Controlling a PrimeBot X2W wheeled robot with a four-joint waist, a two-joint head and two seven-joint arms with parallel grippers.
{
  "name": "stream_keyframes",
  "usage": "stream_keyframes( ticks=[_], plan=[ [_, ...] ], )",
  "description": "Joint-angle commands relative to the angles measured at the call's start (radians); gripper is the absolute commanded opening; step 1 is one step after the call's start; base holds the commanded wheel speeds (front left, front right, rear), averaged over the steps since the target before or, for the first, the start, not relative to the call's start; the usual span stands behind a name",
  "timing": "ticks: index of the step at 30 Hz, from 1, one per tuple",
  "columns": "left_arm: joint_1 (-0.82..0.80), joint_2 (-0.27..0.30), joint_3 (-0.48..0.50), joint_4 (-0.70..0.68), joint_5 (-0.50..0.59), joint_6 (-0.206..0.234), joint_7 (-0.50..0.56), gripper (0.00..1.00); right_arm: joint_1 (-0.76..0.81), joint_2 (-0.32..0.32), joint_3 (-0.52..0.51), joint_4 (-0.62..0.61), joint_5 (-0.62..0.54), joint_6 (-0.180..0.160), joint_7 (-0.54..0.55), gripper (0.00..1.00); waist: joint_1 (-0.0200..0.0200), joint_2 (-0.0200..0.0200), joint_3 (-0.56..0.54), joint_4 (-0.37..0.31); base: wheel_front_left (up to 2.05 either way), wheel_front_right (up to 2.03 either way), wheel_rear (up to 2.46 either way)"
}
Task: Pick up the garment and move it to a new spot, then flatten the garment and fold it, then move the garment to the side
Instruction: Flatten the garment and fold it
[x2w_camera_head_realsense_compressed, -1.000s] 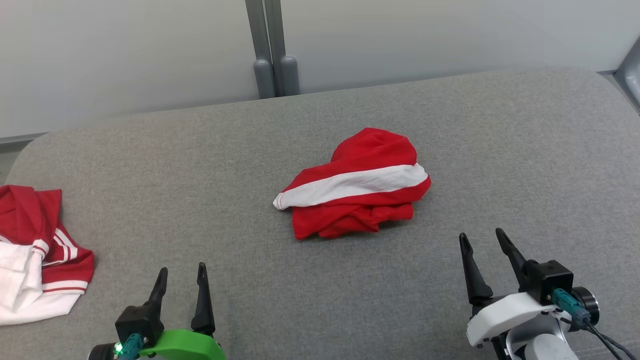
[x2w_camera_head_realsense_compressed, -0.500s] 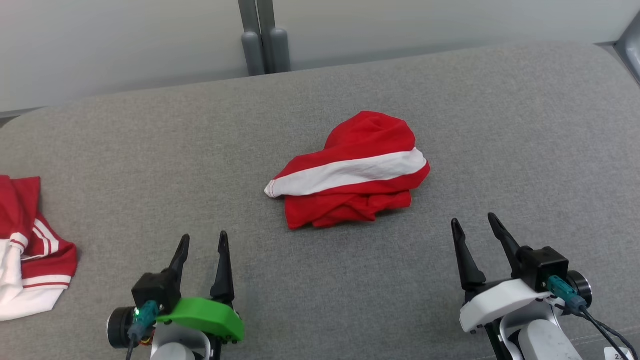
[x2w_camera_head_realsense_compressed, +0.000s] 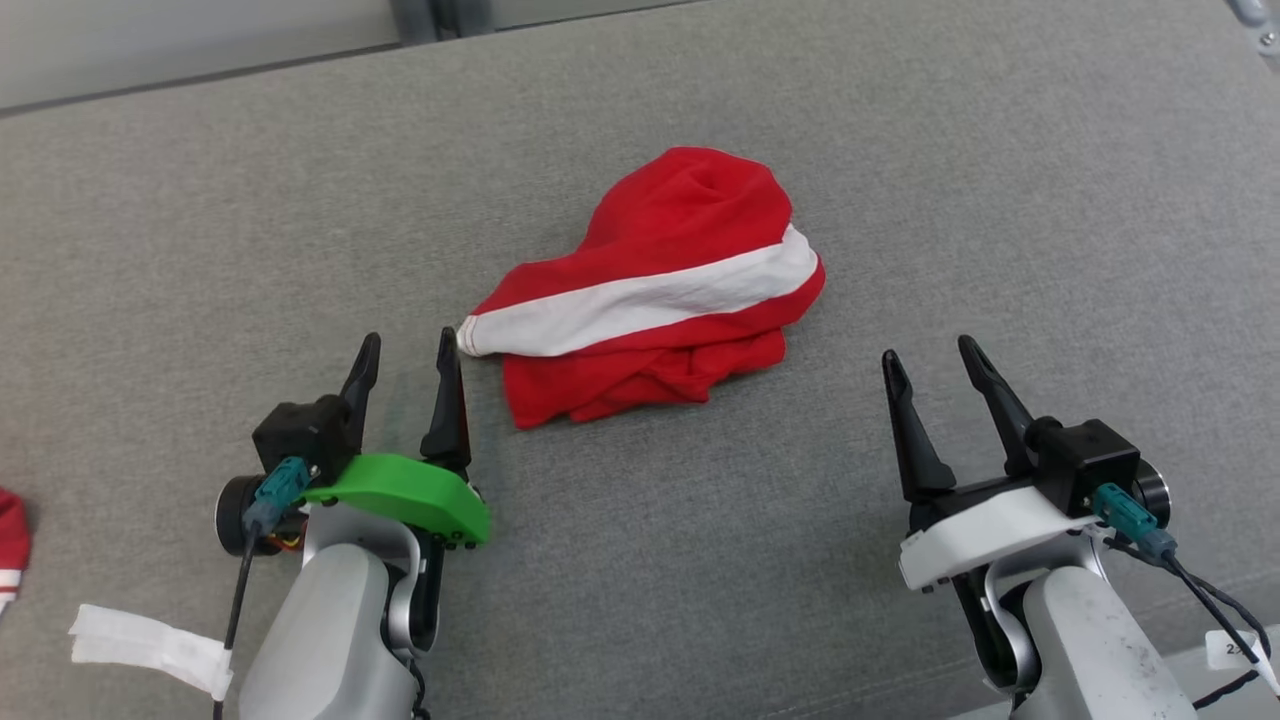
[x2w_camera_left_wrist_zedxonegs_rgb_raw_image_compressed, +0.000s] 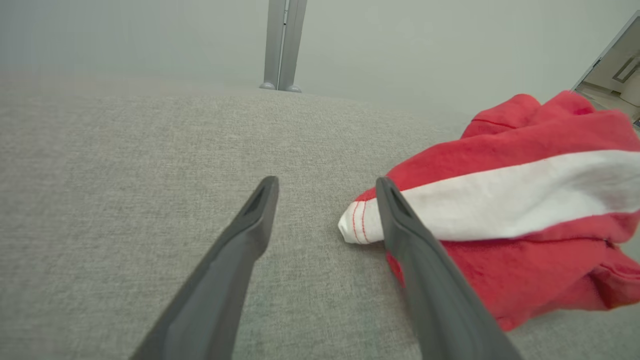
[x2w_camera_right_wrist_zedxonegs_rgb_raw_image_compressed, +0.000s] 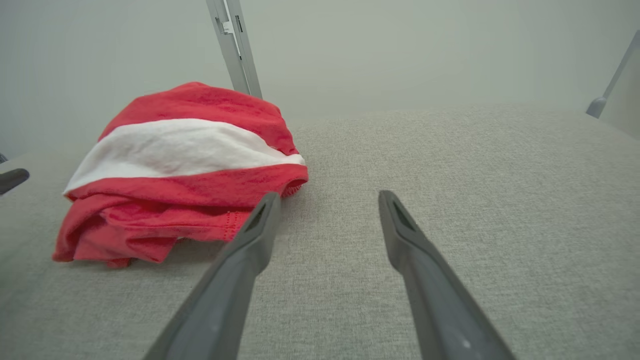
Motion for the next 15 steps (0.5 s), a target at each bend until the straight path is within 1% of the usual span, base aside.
stream_keyframes(
  ticks=[1,7,14,15],
  plan=[
    [-0.026,0.004,-0.002,0.016,-0.008,-0.007,-0.001,1.0,-0.014,-0.001,-0.001,-0.007,0.005,0.0,-0.003,1.0,0.0,0.0,0.058,-0.06,0.0,0.0,0.0],
    [-0.058,0.004,-0.014,0.068,-0.021,-0.013,0.0,1.0,-0.021,0.0,-0.007,-0.013,0.006,0.0,-0.003,1.0,0.0,0.0,0.079,-0.096,0.0,0.0,0.0],
    [-0.074,0.005,-0.03,0.129,-0.001,0.012,0.0,1.0,-0.026,0.0,-0.009,-0.017,0.01,0.0,-0.003,1.0,0.0,0.0,0.095,-0.119,0.0,0.0,0.0],
    [-0.075,0.004,-0.029,0.135,-0.001,0.015,0.001,0.8,-0.025,0.0,-0.009,-0.017,0.011,0.0,-0.003,1.0,0.0,0.0,0.097,-0.121,0.0,0.0,0.0]
  ],
)
